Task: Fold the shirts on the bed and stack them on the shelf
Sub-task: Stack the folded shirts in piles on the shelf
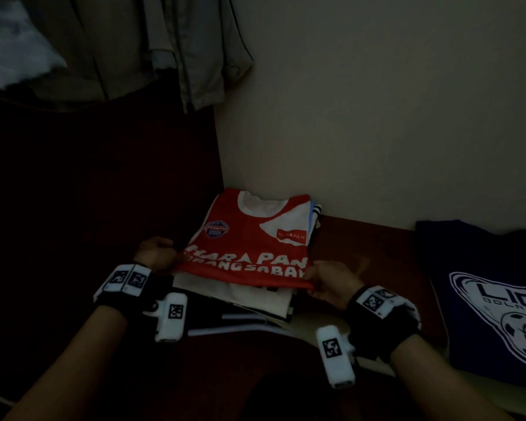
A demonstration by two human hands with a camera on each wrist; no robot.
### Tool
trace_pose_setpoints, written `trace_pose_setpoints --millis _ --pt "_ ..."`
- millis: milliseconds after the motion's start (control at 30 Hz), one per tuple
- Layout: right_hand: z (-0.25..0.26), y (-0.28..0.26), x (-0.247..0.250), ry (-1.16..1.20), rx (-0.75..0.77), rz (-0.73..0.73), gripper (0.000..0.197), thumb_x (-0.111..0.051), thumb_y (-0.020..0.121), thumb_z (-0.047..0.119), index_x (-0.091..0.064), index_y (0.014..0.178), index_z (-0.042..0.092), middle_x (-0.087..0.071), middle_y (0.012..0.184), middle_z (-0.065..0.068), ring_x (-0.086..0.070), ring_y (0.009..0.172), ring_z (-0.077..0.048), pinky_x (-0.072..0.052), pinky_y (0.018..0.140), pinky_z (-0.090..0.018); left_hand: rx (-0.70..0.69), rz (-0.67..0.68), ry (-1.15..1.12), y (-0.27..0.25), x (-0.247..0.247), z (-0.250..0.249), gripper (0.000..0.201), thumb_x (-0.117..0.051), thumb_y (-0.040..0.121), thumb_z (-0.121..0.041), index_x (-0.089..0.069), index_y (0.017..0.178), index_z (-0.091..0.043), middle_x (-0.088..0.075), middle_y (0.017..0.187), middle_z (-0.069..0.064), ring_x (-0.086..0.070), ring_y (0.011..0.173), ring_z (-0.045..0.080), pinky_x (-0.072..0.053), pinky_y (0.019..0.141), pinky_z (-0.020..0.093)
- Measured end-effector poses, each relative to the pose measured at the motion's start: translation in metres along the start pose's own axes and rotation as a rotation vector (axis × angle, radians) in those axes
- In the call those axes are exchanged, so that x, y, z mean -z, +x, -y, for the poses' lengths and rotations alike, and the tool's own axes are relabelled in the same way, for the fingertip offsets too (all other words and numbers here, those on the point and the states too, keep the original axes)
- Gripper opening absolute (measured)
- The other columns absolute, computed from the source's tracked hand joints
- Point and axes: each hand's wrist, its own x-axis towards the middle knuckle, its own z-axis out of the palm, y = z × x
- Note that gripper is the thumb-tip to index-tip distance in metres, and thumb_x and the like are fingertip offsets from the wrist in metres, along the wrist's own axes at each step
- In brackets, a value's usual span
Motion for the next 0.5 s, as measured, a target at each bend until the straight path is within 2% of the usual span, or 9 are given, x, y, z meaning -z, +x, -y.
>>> trace_pose_setpoints --millis 67,100,167,200,267,367,433,467,500 --pt "-0.002 0.008 0.008 -0.041 -0.104 0.021 0.014 -0.058 0.084 -0.004 -0.061 0.093 0.006 -0.061 0.094 -0.014 -0.057 0.077 -0.020 -0.050 0.060 -0.028 0.173 0.204 -0.025 0.001 -0.007 0.010 0.057 -0.083 0.073 -0.014 -0.057 0.118 0.009 -0.065 0.112 0.024 -0.063 0.107 0.038 -0.052 0.088 0.041" --pt "-0.004 0.010 0.008 -0.055 -0.143 0.029 0.016 -0.061 0.085 0.001 -0.061 0.100 0.006 -0.062 0.100 -0.014 -0.058 0.082 -0.021 -0.051 0.064 -0.030 0.233 0.245 -0.028 0.003 -0.012 0.015 0.064 -0.084 0.071 -0.022 -0.058 0.118 0.012 -0.066 0.110 0.025 -0.064 0.104 0.037 -0.052 0.091 0.043" --pt "-0.006 0.015 0.007 -0.055 -0.180 0.038 0.026 -0.067 0.086 0.013 -0.060 0.110 0.008 -0.063 0.111 -0.013 -0.060 0.096 -0.024 -0.051 0.076 -0.035 0.253 0.236 -0.042 0.010 -0.021 0.026 0.064 -0.082 0.073 -0.030 -0.060 0.116 0.012 -0.067 0.107 0.026 -0.065 0.100 0.036 -0.053 0.091 0.046" --pt "-0.006 0.018 0.006 -0.052 -0.172 0.036 0.028 -0.069 0.086 0.018 -0.059 0.110 0.009 -0.063 0.112 -0.012 -0.060 0.099 -0.025 -0.050 0.079 -0.037 0.235 0.234 -0.042 0.014 -0.024 0.029 0.063 -0.081 0.075 -0.032 -0.060 0.116 0.011 -0.068 0.107 0.026 -0.066 0.099 0.036 -0.053 0.091 0.048" --pt "-0.003 0.020 0.003 -0.032 -0.142 0.019 0.031 -0.073 0.084 0.024 -0.060 0.108 0.009 -0.065 0.110 -0.011 -0.061 0.098 -0.025 -0.050 0.073 -0.037 0.200 0.188 -0.034 0.017 -0.028 0.030 0.063 -0.081 0.075 -0.033 -0.060 0.116 0.010 -0.068 0.106 0.026 -0.067 0.097 0.037 -0.054 0.089 0.050" --pt "-0.003 0.026 0.000 -0.001 -0.041 -0.035 0.037 -0.073 0.084 0.014 -0.059 0.116 0.001 -0.066 0.113 -0.015 -0.064 0.102 -0.030 -0.052 0.068 -0.036 0.168 0.162 -0.030 0.032 -0.025 0.035 0.071 -0.086 0.071 -0.026 -0.054 0.127 0.004 -0.063 0.118 0.026 -0.064 0.103 0.038 -0.052 0.092 0.054" --pt "-0.005 0.031 0.002 0.033 0.038 -0.108 0.037 -0.072 0.082 0.002 -0.054 0.114 0.004 -0.065 0.111 -0.018 -0.064 0.103 -0.033 -0.053 0.068 -0.037 0.154 0.188 -0.014 0.051 -0.022 0.044 0.090 -0.095 0.054 -0.031 -0.055 0.128 0.000 -0.062 0.122 0.024 -0.064 0.106 0.038 -0.051 0.093 0.055" --pt "-0.007 0.033 0.006 0.043 0.062 -0.137 0.035 -0.071 0.081 -0.001 -0.054 0.111 0.007 -0.066 0.107 -0.017 -0.065 0.099 -0.033 -0.053 0.068 -0.038 0.147 0.244 -0.025 0.049 -0.020 0.042 0.092 -0.096 0.048 -0.033 -0.059 0.124 0.000 -0.064 0.120 0.024 -0.064 0.106 0.038 -0.051 0.094 0.055" --pt "-0.008 0.035 0.009 0.038 0.079 -0.161 0.030 -0.069 0.081 -0.001 -0.056 0.106 0.008 -0.067 0.102 -0.017 -0.066 0.093 -0.031 -0.054 0.068 -0.036 0.150 0.290 -0.036 0.043 -0.020 0.039 0.080 -0.094 0.052 -0.030 -0.062 0.119 0.001 -0.066 0.116 0.024 -0.064 0.106 0.038 -0.050 0.096 0.055"
